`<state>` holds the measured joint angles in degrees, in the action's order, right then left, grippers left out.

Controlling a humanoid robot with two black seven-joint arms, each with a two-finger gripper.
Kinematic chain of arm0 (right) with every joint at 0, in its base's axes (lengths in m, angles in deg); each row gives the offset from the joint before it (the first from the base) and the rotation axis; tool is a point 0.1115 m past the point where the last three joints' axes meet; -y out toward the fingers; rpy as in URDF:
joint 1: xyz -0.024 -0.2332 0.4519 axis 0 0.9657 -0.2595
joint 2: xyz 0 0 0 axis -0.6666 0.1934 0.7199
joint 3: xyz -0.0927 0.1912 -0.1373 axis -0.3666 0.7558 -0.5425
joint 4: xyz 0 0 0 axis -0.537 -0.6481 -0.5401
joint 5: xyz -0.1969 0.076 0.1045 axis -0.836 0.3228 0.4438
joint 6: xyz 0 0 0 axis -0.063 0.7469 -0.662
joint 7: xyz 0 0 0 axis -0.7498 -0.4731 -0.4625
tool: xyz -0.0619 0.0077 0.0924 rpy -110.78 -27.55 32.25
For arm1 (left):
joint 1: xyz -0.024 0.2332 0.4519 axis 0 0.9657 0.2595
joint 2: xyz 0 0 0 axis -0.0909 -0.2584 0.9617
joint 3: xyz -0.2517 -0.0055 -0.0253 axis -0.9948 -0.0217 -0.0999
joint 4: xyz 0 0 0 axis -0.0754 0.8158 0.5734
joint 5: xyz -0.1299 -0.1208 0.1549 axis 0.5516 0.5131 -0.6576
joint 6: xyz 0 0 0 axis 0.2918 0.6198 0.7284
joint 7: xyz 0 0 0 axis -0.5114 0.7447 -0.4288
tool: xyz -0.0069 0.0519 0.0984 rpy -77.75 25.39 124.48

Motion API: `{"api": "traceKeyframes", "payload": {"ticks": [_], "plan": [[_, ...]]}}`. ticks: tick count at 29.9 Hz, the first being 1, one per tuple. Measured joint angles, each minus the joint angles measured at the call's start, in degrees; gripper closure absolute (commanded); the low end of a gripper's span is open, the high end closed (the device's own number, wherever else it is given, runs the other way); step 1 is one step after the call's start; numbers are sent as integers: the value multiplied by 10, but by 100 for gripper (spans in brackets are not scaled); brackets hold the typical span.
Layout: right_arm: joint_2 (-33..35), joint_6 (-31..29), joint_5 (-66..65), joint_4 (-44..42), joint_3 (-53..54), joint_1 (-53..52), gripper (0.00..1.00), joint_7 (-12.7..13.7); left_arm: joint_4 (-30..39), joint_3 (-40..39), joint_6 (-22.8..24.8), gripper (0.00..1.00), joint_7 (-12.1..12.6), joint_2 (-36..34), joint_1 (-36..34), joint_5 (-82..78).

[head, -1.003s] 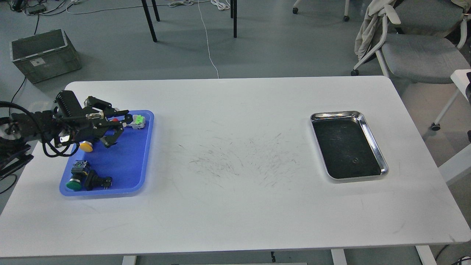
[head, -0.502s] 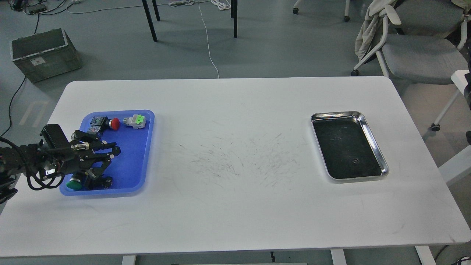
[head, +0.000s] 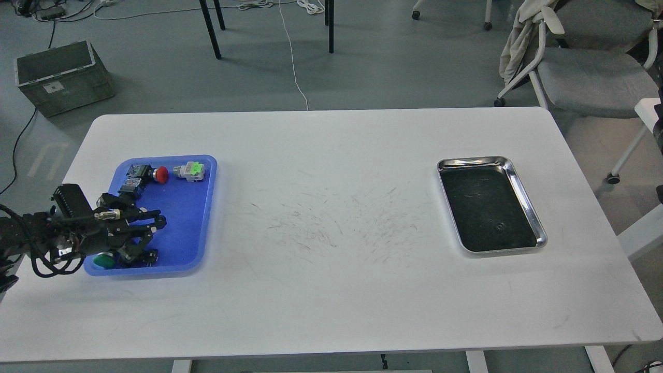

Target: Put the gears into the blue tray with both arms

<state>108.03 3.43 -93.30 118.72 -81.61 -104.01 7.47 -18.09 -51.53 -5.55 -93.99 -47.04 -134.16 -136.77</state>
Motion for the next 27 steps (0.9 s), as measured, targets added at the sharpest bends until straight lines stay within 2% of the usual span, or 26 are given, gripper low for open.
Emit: {"api": "traceKeyframes", "payload": {"ticks": [2,11,18,23,27], "plan": [[0,0,0,0,0,0,6,0,0,-2,0,62,0,0,0,1],[2,0,0,1,0,0,6,0,2,-2,0,58,0,-5,0,0],[2,0,0,2,0,1,6,0,5,-5,0,42,0,-12,1,1],[2,-2,0,8,-2,3,6,0,4,-45,0,26,0,-40,-11,74],[1,-4,-8,12,-4,5,6,0,2,-68,0,24,0,-57,-36,174]]}}
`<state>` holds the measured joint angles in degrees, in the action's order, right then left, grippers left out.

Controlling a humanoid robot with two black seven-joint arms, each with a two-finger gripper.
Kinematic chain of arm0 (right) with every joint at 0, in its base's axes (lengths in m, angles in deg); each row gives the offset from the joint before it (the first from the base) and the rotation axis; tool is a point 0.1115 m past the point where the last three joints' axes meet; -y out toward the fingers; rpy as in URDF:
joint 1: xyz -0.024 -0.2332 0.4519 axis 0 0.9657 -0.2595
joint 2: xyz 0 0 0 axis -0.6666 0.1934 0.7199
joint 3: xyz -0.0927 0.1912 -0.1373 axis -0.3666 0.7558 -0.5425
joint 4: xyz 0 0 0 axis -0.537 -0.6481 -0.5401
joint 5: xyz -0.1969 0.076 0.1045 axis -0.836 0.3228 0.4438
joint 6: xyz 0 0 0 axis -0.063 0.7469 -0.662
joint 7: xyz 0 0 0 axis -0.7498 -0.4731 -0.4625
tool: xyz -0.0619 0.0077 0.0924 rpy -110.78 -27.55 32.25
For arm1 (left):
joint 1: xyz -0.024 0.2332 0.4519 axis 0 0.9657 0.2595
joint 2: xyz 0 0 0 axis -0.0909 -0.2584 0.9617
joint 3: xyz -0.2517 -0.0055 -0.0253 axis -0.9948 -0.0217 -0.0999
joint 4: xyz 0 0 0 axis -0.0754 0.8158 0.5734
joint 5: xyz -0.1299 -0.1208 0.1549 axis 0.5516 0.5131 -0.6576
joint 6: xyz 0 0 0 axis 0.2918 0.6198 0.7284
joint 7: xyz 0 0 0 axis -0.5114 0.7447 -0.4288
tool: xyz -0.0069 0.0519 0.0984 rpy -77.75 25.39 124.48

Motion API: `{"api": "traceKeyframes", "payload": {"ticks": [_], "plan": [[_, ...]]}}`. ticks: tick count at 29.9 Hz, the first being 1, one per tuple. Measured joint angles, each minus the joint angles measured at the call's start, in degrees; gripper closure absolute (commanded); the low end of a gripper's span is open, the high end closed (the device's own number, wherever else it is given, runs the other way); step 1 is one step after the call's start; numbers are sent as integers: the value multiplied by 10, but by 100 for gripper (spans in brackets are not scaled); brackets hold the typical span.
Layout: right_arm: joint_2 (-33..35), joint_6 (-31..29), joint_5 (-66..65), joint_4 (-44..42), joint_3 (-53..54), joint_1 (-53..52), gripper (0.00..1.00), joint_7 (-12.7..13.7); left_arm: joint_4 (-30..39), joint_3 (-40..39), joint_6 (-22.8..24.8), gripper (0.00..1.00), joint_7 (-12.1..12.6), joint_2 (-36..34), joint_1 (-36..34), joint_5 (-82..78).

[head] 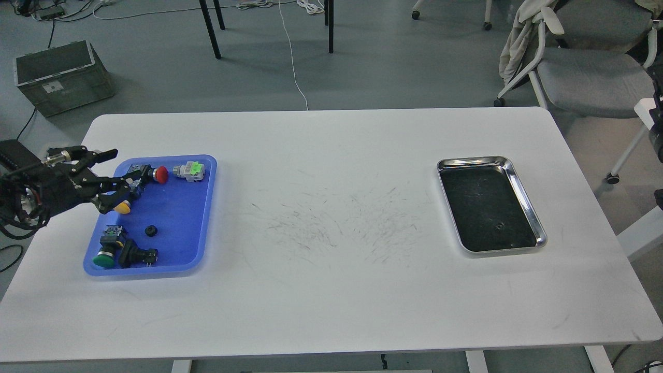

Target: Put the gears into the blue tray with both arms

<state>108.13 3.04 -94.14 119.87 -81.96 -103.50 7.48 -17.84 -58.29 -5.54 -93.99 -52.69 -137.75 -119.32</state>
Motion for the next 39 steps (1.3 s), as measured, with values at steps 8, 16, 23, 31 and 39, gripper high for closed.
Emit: {"api": "traceKeyframes", "payload": {"ticks": [8,16,23,31,39], "plan": [[-2,-32,-39,10,0,4,6,0,-5,-28,0,22,0,0,-53,211],[21,-47,-76,87,-9,2,6,2,-5,-81,19,11,0,10,-51,419],[46,-49,-141,153,-11,-14,6,7,-7,-161,135,10,0,6,-54,557],[63,-55,-299,195,-22,-16,6,7,-13,-232,326,8,0,5,-37,670],[68,-121,-482,195,-36,-20,6,6,-7,-265,398,7,0,18,-40,723]]}}
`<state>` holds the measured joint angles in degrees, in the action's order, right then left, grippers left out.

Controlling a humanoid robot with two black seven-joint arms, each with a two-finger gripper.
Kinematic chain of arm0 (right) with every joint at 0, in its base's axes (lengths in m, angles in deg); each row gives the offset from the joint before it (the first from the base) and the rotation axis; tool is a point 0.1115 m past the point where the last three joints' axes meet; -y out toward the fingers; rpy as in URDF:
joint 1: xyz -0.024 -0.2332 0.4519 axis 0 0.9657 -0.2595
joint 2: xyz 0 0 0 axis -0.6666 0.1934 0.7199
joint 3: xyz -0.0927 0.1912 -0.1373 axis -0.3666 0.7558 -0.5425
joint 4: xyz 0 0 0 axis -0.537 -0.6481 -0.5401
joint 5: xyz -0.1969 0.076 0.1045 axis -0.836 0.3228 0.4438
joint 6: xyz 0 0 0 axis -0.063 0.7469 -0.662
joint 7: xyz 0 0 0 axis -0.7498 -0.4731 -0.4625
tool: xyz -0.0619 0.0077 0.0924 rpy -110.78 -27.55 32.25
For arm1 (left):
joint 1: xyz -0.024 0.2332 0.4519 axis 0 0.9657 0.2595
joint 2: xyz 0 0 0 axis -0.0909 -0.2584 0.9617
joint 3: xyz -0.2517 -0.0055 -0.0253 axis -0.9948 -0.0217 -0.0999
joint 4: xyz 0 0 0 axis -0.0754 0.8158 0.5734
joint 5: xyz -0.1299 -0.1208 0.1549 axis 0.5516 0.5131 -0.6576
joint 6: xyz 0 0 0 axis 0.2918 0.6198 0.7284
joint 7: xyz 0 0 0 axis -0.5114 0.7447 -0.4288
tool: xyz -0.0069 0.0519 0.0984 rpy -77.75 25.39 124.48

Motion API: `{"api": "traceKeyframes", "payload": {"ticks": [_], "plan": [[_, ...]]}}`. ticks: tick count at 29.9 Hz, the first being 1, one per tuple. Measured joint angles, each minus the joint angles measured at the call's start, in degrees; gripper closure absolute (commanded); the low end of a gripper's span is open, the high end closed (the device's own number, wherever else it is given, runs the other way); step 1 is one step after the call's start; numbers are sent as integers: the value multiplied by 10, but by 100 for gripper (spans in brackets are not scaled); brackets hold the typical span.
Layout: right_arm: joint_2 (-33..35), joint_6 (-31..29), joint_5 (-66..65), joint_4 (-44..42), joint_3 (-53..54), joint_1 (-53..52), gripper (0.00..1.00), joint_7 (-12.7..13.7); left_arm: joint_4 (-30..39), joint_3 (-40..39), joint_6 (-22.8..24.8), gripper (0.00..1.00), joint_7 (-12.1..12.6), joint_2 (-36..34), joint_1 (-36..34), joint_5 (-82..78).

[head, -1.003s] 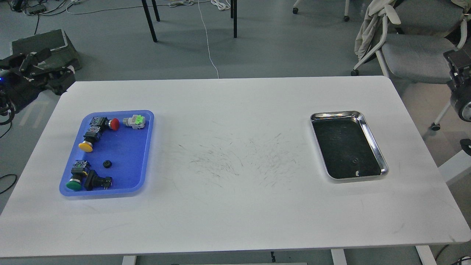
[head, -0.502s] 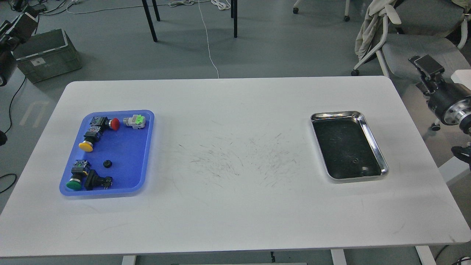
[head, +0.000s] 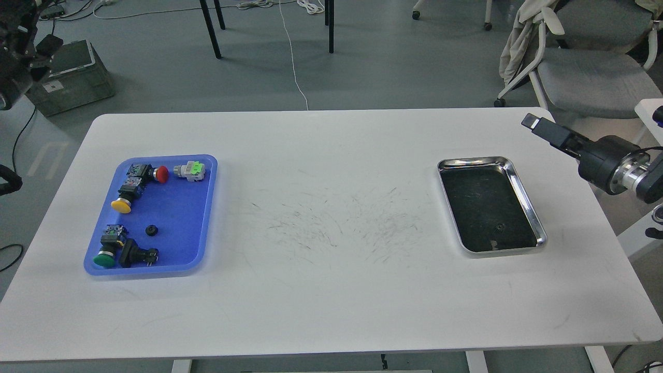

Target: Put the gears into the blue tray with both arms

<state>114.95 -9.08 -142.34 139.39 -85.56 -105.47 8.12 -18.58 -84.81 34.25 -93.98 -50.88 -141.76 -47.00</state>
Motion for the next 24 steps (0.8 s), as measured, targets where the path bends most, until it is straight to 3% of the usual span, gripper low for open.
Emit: {"api": "traceKeyframes", "payload": {"ticks": [11,17,24], "plan": [[-8,-67,-239,-37,-35,-23,7,-13,3,-27,-18,6,0,50,8,15],[-54,-78,-258,-137,-57,-19,9,-34,0,-25,-26,5,0,58,11,14],[-99,-78,-261,-155,-63,4,19,-35,-13,-26,-26,5,0,59,11,16]]}}
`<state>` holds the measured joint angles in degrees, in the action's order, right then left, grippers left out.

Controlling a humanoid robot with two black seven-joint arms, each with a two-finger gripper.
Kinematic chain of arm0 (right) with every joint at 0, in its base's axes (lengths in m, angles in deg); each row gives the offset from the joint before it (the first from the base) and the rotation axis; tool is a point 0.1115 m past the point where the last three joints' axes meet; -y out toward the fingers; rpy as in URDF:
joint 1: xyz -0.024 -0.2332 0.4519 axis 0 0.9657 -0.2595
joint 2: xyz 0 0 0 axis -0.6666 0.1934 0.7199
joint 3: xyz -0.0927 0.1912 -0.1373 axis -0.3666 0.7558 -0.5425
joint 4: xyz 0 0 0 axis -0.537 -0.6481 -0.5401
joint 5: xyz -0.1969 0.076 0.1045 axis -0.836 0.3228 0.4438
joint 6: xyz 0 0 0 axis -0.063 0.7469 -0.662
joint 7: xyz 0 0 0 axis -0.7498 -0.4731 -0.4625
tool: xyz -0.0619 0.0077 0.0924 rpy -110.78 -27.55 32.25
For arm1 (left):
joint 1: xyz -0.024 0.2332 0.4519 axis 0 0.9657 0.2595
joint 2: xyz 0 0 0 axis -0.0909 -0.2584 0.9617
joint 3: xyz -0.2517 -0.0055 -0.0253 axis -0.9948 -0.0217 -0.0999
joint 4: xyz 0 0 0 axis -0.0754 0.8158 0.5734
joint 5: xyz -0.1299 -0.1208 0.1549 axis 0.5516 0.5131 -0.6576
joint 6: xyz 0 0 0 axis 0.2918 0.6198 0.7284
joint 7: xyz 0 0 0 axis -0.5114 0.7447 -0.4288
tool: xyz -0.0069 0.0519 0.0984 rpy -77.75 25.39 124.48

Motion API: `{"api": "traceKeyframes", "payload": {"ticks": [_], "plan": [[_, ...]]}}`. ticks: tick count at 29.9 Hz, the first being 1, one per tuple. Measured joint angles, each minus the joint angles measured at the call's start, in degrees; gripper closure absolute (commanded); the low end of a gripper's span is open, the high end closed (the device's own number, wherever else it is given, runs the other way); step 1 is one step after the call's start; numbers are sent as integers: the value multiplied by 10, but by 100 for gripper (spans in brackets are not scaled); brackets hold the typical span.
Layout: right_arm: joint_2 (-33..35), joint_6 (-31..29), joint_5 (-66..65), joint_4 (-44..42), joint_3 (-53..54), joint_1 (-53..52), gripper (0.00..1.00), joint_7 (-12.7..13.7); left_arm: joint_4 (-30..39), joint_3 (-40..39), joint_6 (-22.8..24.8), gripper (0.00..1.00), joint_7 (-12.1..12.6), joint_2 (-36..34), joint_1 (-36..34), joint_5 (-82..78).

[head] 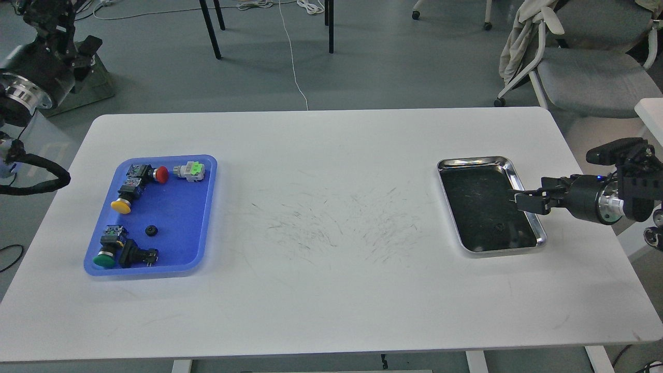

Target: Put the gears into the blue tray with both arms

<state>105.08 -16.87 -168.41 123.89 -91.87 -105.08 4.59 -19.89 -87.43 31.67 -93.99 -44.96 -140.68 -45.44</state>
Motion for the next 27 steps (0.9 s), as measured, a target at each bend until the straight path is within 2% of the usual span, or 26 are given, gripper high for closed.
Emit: {"api": "traceKeyframes", "payload": {"ticks": [8,10,27], "plan": [[-12,0,-3,-9,-45,0,29,-16,-8,-1,1,4,0,0,0,0],[-12,1,-5,-11,-49,3,34,-16,-10,0,1,4,0,1,0,0],[-35,7,-6,-19,-51,16,36,-16,-11,-7,-2,3,0,3,0,4]]}}
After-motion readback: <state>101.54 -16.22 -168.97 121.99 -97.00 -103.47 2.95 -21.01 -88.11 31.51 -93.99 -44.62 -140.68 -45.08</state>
